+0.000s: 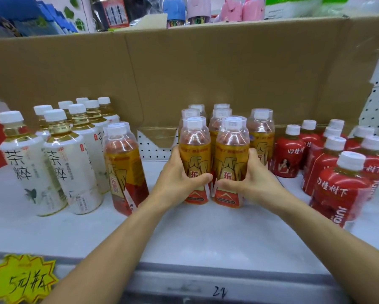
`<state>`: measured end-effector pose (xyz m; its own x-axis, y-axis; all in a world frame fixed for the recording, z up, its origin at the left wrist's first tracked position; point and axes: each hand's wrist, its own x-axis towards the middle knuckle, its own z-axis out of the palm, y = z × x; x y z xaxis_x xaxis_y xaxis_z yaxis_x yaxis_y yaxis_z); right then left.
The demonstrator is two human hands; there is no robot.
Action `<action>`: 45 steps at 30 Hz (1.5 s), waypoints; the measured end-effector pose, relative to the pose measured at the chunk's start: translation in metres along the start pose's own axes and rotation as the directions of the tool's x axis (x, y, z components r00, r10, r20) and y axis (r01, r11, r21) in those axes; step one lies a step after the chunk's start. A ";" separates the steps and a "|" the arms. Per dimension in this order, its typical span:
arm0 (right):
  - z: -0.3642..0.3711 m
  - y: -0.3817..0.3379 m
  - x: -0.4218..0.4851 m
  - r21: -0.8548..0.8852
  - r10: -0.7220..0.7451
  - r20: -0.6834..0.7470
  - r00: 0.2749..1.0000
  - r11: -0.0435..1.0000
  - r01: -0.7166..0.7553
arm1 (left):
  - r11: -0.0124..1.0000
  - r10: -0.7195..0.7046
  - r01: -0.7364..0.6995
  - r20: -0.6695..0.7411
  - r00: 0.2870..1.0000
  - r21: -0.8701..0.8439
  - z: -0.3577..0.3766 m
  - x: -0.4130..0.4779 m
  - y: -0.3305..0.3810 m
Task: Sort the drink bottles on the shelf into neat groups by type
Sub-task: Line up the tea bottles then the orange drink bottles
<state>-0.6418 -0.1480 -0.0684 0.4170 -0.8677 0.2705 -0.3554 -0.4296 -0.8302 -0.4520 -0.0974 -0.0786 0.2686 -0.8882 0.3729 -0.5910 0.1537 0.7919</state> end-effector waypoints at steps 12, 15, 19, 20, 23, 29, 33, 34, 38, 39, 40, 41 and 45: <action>-0.037 -0.002 0.031 -0.010 -0.145 -0.597 0.789 0.985 0.173 | 0.986 0.016 -0.008 -0.044 0.999 0.169 0.003 -0.011 -0.005; -0.036 0.008 0.058 0.131 0.057 -0.451 0.891 0.991 0.002 | 0.985 0.009 -0.003 -0.036 0.999 0.174 0.002 -0.014 -0.003; -0.029 0.016 0.058 0.173 0.087 -0.388 0.918 0.985 -0.020 | 0.987 0.001 0.000 -0.008 1.000 0.158 -0.005 -0.022 0.002; -0.030 0.016 0.055 0.169 0.079 -0.393 0.916 0.986 -0.013 | 0.980 0.002 0.003 -0.027 1.000 0.198 -0.007 -0.027 0.002; -0.034 0.012 0.040 0.148 0.056 -0.406 0.912 0.989 0.006 | 0.932 0.180 -0.084 -0.250 0.951 0.353 -0.018 -0.046 -0.001; -0.034 -0.001 -0.004 0.122 0.018 -0.468 0.883 0.991 0.044 | 0.922 0.380 -0.201 -0.673 0.634 0.332 -0.063 -0.058 -0.011; -0.028 -0.007 -0.032 0.155 0.033 -0.506 0.862 0.987 0.053 | 0.997 -0.080 0.071 -0.455 0.887 -0.037 -0.081 -0.046 -0.019; -0.027 -0.010 -0.039 0.163 0.029 -0.509 0.860 0.985 0.063 | 0.983 -0.178 0.142 -0.375 0.910 -0.120 -0.086 -0.043 -0.022; -0.020 -0.018 -0.065 0.204 0.028 -0.450 0.893 0.976 0.073 | 0.958 -0.257 0.224 -0.189 0.948 -0.179 -0.096 -0.042 -0.027; -0.017 -0.018 -0.069 0.209 0.034 -0.411 0.911 0.976 0.058 | 0.960 -0.256 0.231 -0.164 0.953 -0.160 -0.093 -0.045 -0.023; -0.013 -0.019 -0.073 0.210 0.037 -0.363 0.931 0.977 0.043 | 0.963 -0.249 0.227 -0.148 0.957 -0.147 -0.088 -0.050 -0.019; -0.009 -0.018 -0.076 0.206 0.040 -0.314 0.949 0.978 0.028 | 0.967 -0.233 0.214 -0.136 0.963 -0.140 -0.083 -0.053 -0.014; 0.012 -0.013 -0.086 0.161 0.060 -0.187 0.981 0.987 -0.030 | 0.982 -0.114 0.103 -0.063 0.991 -0.156 -0.054 -0.069 0.001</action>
<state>-0.6631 -0.0647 -0.0870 0.2311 -0.9233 0.3067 -0.2286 -0.3580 -0.9053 -0.4300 -0.0126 -0.0771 0.3821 -0.8706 0.3098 -0.4344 0.1267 0.8918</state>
